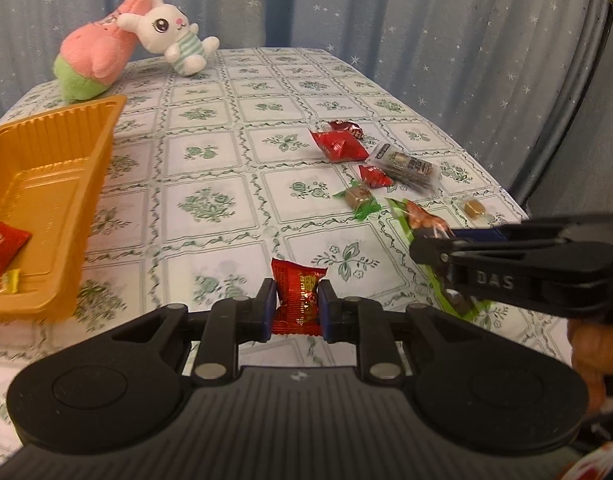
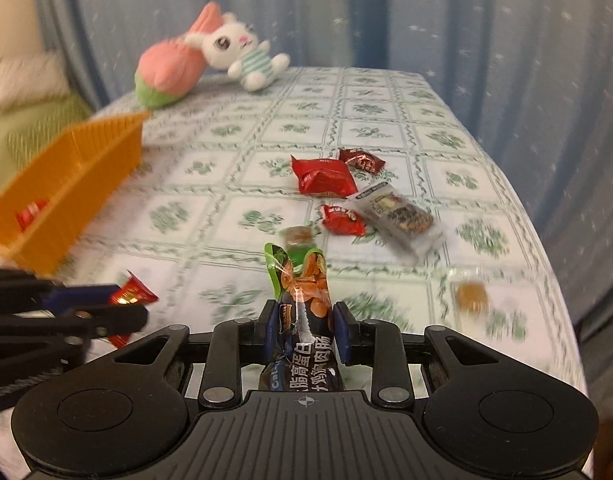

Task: Organize snacks
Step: 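Grasp a red candy with the left tool while the right grasps a chocolate bar pack, then carry both held snacks over the orange tray, then open both tools to release the snacks into the orange tray, then move both open tools back toward the remaining snacks, then grasp the small caramel square with the right tool while the left grasps a green-wrapped candy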

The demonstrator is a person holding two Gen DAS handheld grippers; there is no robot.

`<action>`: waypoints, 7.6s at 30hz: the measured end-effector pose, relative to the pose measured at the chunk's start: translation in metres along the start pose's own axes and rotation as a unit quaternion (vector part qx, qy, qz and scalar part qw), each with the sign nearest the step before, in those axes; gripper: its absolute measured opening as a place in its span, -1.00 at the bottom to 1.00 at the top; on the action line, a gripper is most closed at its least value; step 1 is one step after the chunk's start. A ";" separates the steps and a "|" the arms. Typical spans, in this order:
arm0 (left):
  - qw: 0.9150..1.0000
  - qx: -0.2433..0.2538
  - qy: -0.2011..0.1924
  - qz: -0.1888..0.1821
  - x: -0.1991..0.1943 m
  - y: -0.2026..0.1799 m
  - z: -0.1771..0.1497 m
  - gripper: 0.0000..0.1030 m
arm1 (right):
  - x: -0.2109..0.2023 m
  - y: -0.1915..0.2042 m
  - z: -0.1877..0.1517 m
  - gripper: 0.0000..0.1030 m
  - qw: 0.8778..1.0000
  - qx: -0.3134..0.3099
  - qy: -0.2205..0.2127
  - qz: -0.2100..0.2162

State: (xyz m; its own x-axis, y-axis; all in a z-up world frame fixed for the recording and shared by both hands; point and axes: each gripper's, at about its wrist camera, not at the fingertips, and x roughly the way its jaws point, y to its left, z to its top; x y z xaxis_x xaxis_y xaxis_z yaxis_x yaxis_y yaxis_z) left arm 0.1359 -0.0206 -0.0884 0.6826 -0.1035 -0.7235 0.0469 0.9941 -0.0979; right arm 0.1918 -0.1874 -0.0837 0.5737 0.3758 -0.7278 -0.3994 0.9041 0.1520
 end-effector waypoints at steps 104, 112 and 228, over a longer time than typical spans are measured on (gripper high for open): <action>0.990 -0.076 -0.026 0.113 -0.090 0.262 0.029 -0.39 | 0.063 0.250 0.097 -0.43 0.994 -0.014 0.006 0.109; 0.989 -0.080 -0.030 0.118 -0.094 0.265 0.028 -0.39 | 0.070 0.252 0.103 -0.42 0.993 -0.002 0.002 0.121; 0.999 0.000 -0.017 -0.042 0.104 -0.048 0.054 -0.06 | 0.024 -0.100 0.027 -0.60 0.990 0.105 -0.038 -0.084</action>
State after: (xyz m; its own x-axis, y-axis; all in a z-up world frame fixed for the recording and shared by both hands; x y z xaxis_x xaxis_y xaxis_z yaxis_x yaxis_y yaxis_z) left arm 0.2438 -0.0774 -0.1220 0.7009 -0.1848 -0.6889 0.1047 0.9820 -0.1569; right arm 0.2647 -0.2637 -0.0986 0.6746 0.2243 -0.7033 -0.1411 0.9743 0.1754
